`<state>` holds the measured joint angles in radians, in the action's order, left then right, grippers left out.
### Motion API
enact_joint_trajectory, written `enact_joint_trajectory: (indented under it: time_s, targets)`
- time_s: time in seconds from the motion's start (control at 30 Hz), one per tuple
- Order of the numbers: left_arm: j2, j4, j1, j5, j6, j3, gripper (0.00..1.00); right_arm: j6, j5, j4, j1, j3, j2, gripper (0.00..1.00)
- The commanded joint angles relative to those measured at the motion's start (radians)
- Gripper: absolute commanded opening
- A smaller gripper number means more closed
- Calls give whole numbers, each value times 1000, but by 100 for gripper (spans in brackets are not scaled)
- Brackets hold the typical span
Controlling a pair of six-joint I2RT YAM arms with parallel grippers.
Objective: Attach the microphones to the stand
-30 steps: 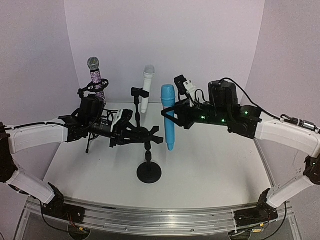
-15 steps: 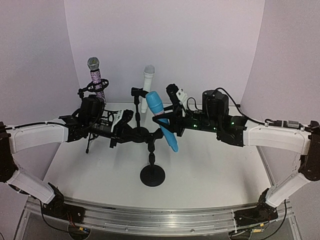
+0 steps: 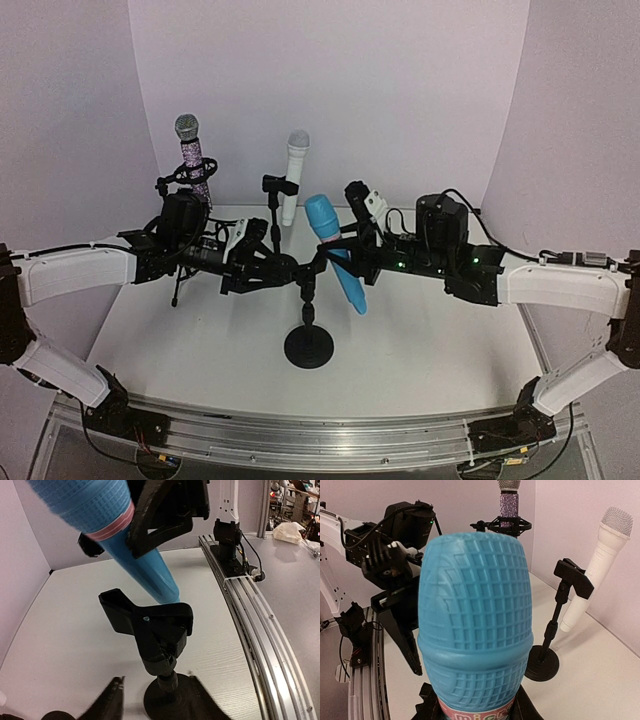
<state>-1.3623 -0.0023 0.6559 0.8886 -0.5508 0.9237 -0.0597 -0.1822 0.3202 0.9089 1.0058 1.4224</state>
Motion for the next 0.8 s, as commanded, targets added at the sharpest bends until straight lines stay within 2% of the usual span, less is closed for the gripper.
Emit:
enact_joint_trajectory:
  time_s: [0.0, 0.1, 0.2, 0.43, 0.77]
  targets:
    - [42, 9, 4, -34, 44, 46, 58, 33, 1, 20, 4, 2, -52, 0]
    - [62, 38, 7, -82, 146, 18, 72, 77, 4, 11, 5, -33, -68, 0]
    - [99, 85, 17, -115, 211, -39, 78, 134, 25, 6, 22, -91, -87, 0]
    - [104, 120, 37, -135, 228, -66, 78, 196, 85, -11, 83, -166, -88, 0]
    - [83, 152, 73, -146, 258, -59, 80, 248, 60, 151, 128, -142, 61, 0]
